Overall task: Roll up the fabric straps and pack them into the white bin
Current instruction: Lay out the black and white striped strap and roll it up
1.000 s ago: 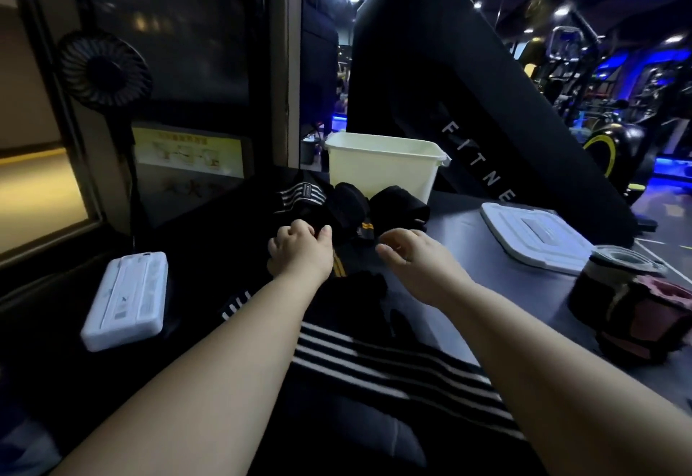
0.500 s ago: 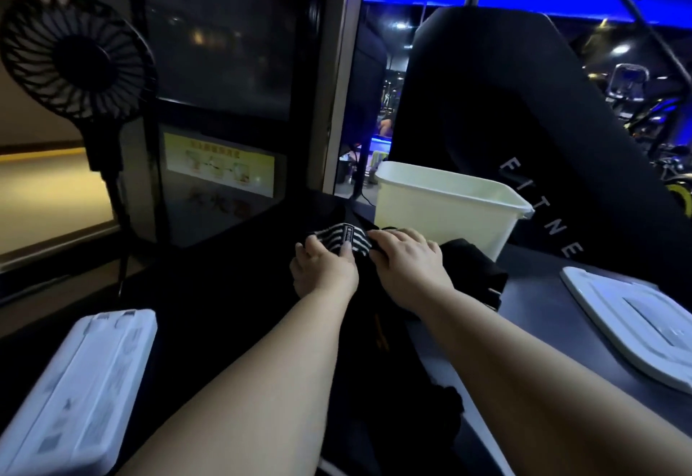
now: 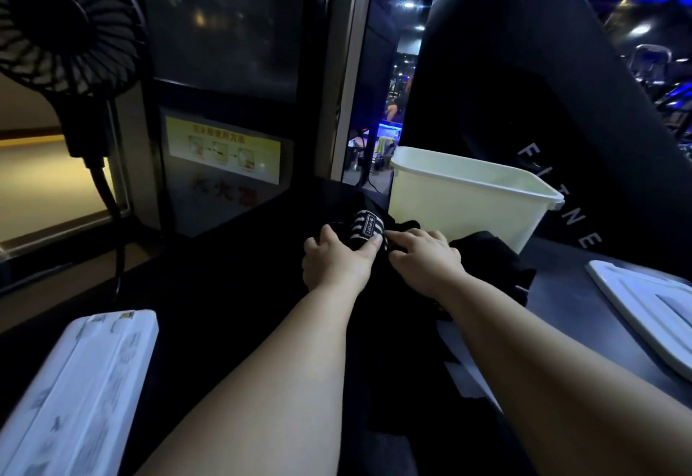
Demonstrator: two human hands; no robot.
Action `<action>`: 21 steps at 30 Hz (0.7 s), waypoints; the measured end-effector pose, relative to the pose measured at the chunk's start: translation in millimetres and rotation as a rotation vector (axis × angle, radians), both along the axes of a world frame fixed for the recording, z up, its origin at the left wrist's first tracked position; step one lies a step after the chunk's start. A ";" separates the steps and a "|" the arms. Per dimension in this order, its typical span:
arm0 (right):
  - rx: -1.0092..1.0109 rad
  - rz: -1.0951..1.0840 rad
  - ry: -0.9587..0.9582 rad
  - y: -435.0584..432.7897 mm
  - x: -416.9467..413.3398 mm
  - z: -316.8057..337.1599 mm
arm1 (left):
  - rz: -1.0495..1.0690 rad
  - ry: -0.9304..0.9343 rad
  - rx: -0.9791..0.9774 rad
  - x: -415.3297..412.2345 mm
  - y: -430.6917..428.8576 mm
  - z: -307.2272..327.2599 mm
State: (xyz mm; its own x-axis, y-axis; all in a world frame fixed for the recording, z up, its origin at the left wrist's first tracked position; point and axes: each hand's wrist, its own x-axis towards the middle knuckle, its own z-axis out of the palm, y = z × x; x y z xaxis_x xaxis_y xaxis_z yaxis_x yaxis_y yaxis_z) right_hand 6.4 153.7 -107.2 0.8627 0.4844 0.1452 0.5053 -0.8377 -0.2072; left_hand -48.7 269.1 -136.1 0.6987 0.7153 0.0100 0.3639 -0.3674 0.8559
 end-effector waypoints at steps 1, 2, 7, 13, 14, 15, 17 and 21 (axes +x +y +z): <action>0.010 0.007 0.012 -2.7 -0.2 -1.4 | -0.017 -0.009 0.020 -0.4 -0.7 -0.8; 0.026 0.015 0.024 -5.4 -1.4 -2.3 | -0.031 -0.024 0.032 -0.6 -0.9 -1.4; 0.139 0.047 0.041 -21.7 -9.5 -8.7 | -0.022 -0.142 -0.029 -0.4 3.3 -6.3; 0.257 -0.038 0.036 -44.7 -14.4 -14.1 | 0.072 -0.428 -0.371 1.7 10.8 -2.0; 0.280 -0.046 0.014 -48.5 -14.2 -12.2 | 0.072 -0.470 -0.446 -0.4 10.6 0.6; 0.292 -0.060 -0.015 -52.7 -14.7 -9.2 | 0.070 -0.511 -0.518 -2.9 10.2 3.7; 0.305 -0.097 -0.067 -62.2 -15.5 -2.2 | 0.058 -0.569 -0.612 -8.2 9.3 10.2; 0.259 -0.113 -0.133 -76.3 -19.6 12.2 | -0.069 -0.644 -0.629 -15.0 2.5 25.1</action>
State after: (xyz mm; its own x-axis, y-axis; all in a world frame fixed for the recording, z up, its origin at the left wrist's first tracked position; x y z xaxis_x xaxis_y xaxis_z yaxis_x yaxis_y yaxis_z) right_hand -13.2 77.4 -95.0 0.8740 0.3186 0.3670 0.4491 -0.8180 -0.3593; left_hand -63.7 271.6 -111.0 0.7347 0.6775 0.0353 -0.2611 0.2344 0.9364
